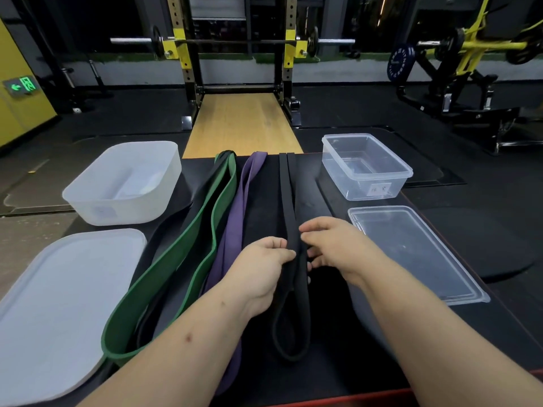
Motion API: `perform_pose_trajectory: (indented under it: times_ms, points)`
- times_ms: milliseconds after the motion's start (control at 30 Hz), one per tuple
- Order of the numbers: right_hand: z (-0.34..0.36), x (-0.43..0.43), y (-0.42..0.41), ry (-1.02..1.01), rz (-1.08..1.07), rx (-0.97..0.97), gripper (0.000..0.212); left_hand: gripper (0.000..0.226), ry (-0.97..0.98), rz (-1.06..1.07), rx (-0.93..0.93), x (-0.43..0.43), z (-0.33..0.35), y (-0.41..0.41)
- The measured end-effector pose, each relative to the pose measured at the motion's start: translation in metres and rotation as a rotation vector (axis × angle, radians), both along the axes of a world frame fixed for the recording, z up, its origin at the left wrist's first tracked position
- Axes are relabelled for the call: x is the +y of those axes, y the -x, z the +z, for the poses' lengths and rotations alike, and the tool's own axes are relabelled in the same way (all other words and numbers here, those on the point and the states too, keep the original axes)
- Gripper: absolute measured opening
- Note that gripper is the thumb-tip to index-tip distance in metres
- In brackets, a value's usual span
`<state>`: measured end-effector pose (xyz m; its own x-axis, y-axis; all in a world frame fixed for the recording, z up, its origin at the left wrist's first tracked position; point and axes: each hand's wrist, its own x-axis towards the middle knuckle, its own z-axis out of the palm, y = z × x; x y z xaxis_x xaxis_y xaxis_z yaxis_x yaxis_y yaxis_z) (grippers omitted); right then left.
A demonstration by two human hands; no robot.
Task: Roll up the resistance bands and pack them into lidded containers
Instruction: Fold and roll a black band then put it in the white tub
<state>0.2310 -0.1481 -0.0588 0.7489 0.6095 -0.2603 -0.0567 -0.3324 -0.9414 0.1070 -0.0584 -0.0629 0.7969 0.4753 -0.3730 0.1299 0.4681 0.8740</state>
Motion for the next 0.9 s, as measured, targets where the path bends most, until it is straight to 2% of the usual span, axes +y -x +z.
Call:
perform_pose_trajectory:
  times_ms: [200,267,367,467,667,800,900]
  points:
    - [0.004,0.014,-0.016,0.05,0.066,0.21,0.005,0.015,0.089,-0.013,0.004,0.004,0.008,0.003]
    - [0.005,0.012,-0.02,0.059,0.073,0.264,0.011,0.018,0.089,-0.028,0.013,0.006,0.009,0.003]
    - [0.005,0.012,-0.024,0.052,0.101,0.256,0.018,0.023,0.075,-0.035,0.001,0.004,0.009,0.001]
    - [0.006,0.016,-0.022,-0.025,0.118,0.237,0.013,0.014,0.042,-0.043,-0.002,0.001,0.008,0.002]
    - [0.001,0.05,-0.042,-0.206,-0.041,0.332,0.01,0.007,-0.065,-0.044,0.012,-0.001,0.006,0.001]
    - [-0.002,0.082,-0.073,-0.215,-0.093,0.338,0.011,0.019,-0.106,-0.072,0.043,-0.002,0.007,0.0]
    - [0.002,0.104,-0.096,-0.219,-0.109,0.362,0.011,0.018,-0.133,-0.088,0.059,-0.006,0.009,0.001]
